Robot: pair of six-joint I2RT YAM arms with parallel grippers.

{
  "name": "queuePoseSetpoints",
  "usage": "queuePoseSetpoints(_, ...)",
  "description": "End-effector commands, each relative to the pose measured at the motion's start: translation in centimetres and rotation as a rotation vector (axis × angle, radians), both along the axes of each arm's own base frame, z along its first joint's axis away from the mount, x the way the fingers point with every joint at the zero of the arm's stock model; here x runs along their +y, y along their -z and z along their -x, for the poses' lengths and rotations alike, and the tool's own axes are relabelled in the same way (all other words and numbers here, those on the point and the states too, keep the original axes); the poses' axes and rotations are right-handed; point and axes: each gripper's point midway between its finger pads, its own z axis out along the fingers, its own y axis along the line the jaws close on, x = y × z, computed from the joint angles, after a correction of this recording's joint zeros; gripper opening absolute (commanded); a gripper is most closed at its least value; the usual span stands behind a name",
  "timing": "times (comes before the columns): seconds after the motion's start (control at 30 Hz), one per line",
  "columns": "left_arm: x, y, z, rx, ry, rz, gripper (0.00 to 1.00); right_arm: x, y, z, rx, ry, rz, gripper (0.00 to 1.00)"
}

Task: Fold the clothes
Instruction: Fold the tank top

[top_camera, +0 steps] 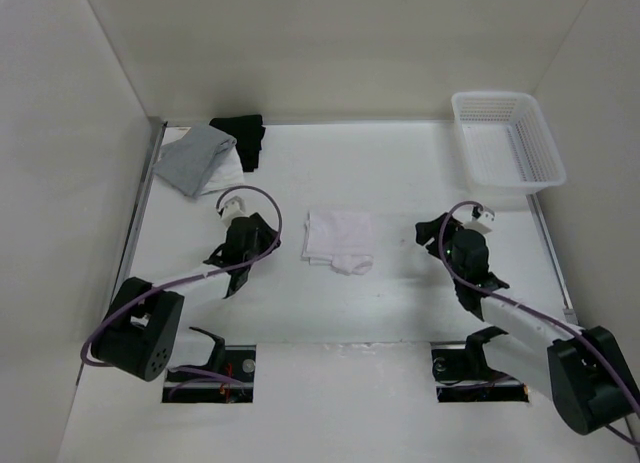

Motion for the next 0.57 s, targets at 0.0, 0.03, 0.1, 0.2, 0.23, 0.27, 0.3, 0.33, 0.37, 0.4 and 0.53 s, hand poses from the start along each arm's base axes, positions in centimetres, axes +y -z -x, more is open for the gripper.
queuePoseSetpoints(0.0, -1.2, -3.0, -1.8, -0.084, 0.024, 0.027, 0.42, 0.0, -1.9, -1.2, -0.07, 0.021, -0.025, 0.69)
queuePoseSetpoints(0.03, -1.4, -3.1, -1.9, -0.086, 0.027, 0.028, 0.42, 0.0, -1.8, -1.3, -0.068, 0.023, -0.02, 0.69)
queuePoseSetpoints(0.1, -1.7, -2.8, -1.9, -0.08, 0.039, 0.014, 0.41, 0.1, -1.5, -1.5, -0.059, 0.016, -0.016, 0.69)
queuePoseSetpoints(0.2, -2.2, -2.4, -2.1, -0.067, 0.056, -0.002, 0.4, 0.2, -1.0, -1.7, -0.04, 0.013, -0.01, 0.69)
queuePoseSetpoints(0.23, -2.4, -2.3, -2.2, -0.064, 0.062, -0.002, 0.4, 0.3, -0.9, -1.7, -0.037, 0.013, -0.009, 0.69)
queuePoseSetpoints(0.27, -2.6, -2.2, -2.2, -0.063, 0.069, -0.003, 0.4, 0.3, -0.9, -1.8, -0.034, 0.014, -0.006, 0.69)
queuePoseSetpoints(0.3, -2.8, -2.3, -2.2, -0.065, 0.077, -0.008, 0.4, 0.3, -0.8, -1.9, -0.029, 0.013, -0.001, 0.69)
queuePoseSetpoints(0.33, -2.9, -2.3, -2.3, -0.069, 0.083, -0.012, 0.4, 0.3, -0.8, -1.9, -0.029, 0.012, 0.002, 0.69)
queuePoseSetpoints(0.37, -3.0, -2.3, -2.3, -0.071, 0.088, -0.015, 0.4, 0.4, -0.8, -1.9, -0.029, 0.009, 0.003, 0.69)
queuePoseSetpoints(0.4, -3.2, -2.3, -2.3, -0.073, 0.095, -0.018, 0.4, 0.4, -0.8, -1.9, -0.029, 0.009, 0.005, 0.69)
queuePoseSetpoints(0.53, -3.9, -2.4, -2.2, -0.079, 0.122, -0.027, 0.43, 0.4, -0.8, -1.9, -0.031, 0.008, 0.004, 0.69)
